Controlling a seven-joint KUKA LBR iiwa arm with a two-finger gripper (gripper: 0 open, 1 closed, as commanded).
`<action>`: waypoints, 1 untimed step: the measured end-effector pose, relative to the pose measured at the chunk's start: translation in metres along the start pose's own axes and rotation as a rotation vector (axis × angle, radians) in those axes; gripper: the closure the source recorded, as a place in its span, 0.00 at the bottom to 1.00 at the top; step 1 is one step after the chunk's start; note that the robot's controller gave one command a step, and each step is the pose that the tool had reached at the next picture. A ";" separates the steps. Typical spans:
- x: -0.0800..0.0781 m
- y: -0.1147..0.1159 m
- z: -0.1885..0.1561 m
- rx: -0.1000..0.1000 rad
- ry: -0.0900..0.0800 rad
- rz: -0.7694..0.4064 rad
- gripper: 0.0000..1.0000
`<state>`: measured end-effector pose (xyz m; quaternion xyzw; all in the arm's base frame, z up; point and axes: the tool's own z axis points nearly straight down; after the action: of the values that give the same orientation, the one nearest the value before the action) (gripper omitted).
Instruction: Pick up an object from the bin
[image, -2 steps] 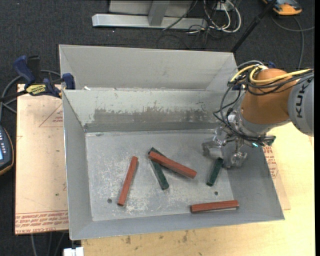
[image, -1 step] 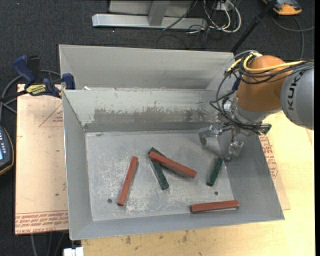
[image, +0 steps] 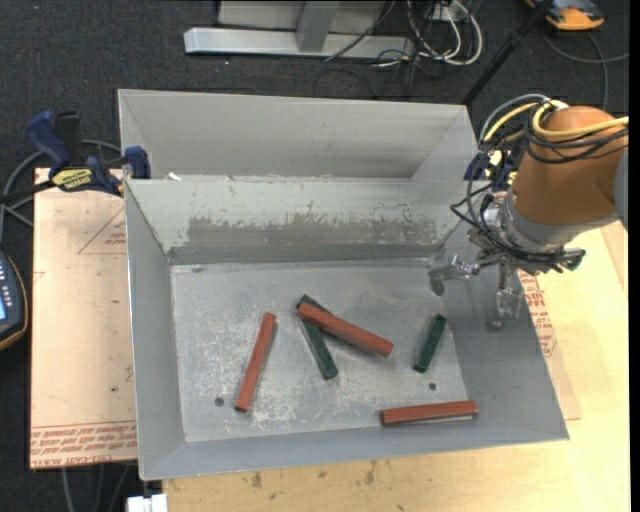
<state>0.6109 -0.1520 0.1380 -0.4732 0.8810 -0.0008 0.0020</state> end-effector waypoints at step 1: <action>-0.035 0.087 0.071 -0.013 0.001 -0.139 0.00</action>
Offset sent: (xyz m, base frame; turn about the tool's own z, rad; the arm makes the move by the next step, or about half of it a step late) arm -0.0504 0.0718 -0.0680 -0.1319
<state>0.5581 -0.0742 0.0665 -0.5332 0.8460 0.0047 -0.0017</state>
